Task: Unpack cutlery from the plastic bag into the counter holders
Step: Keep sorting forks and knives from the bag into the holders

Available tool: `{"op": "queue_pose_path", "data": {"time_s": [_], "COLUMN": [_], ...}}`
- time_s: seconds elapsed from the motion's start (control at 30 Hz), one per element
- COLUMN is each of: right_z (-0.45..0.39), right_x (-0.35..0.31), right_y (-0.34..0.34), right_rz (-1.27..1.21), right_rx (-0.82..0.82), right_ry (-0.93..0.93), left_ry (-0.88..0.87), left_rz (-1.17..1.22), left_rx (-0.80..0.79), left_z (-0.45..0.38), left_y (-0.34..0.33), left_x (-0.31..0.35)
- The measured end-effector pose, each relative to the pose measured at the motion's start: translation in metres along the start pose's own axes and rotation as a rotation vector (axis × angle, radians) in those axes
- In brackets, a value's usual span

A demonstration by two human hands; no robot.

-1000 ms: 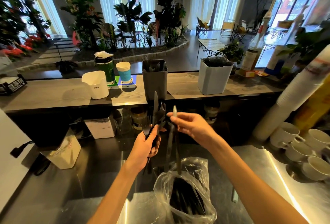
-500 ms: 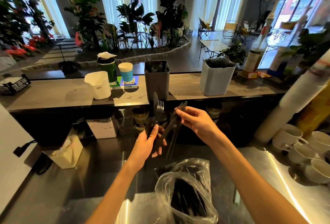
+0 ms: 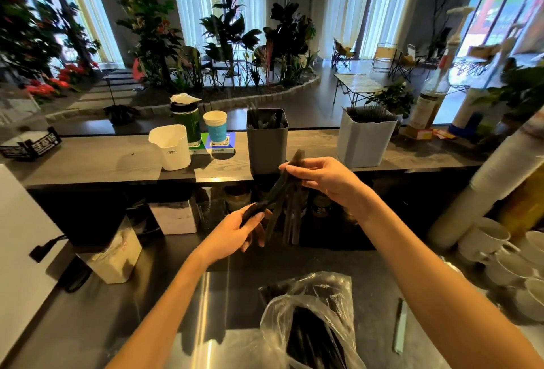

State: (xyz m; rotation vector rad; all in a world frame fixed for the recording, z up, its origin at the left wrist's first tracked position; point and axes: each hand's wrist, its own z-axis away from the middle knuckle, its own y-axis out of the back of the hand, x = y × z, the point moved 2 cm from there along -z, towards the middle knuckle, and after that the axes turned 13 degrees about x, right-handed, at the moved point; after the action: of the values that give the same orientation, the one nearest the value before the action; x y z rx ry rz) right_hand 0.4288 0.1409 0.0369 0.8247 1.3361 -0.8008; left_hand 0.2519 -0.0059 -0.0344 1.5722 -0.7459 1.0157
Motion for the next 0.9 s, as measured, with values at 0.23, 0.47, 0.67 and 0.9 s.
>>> {"op": "queue_pose_path", "data": {"time_s": [0.23,0.47,0.67,0.9], "right_z": [-0.027,-0.053,-0.085,-0.127], "right_x": [-0.027,-0.093,-0.151,-0.17], "right_y": [-0.001,0.005,-0.006,-0.012], "right_rz": [0.072,-0.028,-0.005,0.082], "right_rx": [0.097,0.244,0.318,0.444], "right_ry": [0.105,0.369,0.565,0.663], "left_ry": [-0.031,0.072,0.015,0.117], "left_rz": [-0.108,-0.18,0.047,-0.001], "left_rx": [-0.001,0.13,0.356,0.486], "left_z": [-0.031,-0.07,-0.115,-0.177], "left_y": [0.033,0.079,0.108,0.137], "left_x": [-0.01,-0.005,0.051,0.06]}}
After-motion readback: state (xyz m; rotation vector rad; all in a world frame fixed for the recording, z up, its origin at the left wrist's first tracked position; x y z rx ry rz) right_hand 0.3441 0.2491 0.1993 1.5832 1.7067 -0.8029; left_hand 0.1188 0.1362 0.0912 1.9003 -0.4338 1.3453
